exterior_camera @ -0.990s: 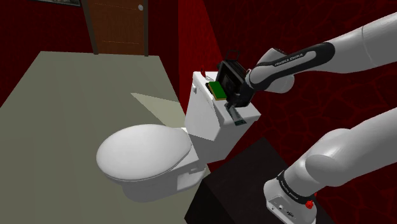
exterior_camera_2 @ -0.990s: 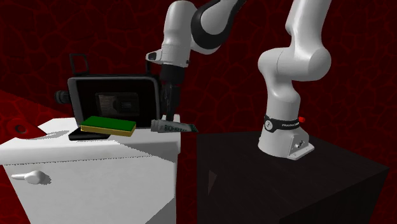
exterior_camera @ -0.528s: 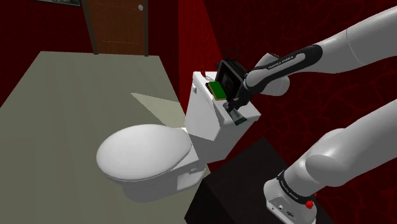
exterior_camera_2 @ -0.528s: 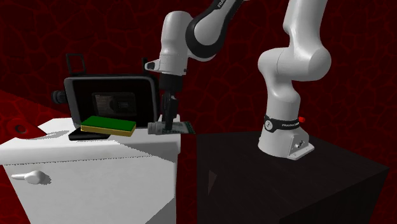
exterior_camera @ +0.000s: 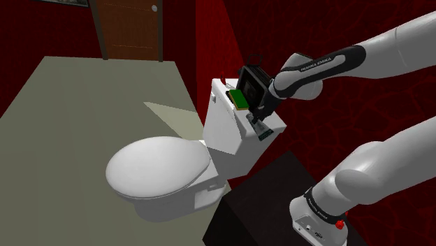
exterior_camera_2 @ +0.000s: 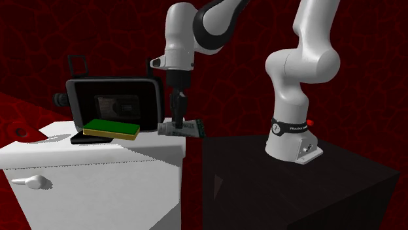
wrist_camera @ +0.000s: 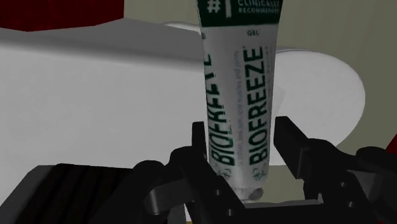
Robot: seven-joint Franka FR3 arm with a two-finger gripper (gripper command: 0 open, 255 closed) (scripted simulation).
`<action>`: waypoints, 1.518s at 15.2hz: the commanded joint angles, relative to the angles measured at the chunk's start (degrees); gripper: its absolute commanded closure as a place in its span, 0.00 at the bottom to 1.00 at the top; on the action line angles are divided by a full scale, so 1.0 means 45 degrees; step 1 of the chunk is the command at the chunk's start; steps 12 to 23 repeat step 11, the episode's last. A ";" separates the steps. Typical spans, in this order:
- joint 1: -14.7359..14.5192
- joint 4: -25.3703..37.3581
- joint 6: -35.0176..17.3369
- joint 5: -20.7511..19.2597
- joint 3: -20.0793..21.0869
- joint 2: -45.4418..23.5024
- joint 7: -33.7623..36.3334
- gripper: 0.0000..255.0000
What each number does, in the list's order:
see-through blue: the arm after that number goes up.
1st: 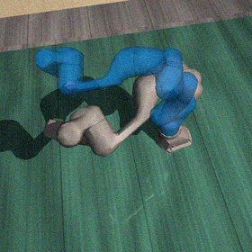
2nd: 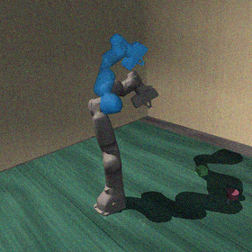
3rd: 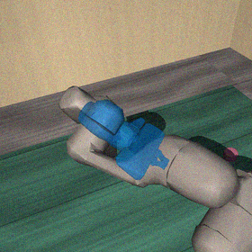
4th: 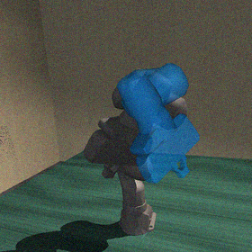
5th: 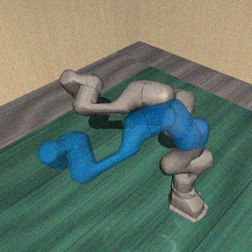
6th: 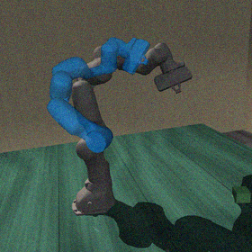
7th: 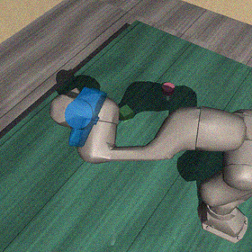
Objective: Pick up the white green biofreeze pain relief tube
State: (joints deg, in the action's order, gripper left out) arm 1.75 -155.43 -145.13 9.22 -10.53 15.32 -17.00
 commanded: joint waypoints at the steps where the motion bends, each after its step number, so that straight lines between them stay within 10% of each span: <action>1: 0.0101 0.0093 0.0495 -0.0194 0.0041 0.0367 0.0153 1.00; 23: 0.0326 0.0694 0.2195 -0.0638 0.0225 0.1496 0.0634 1.00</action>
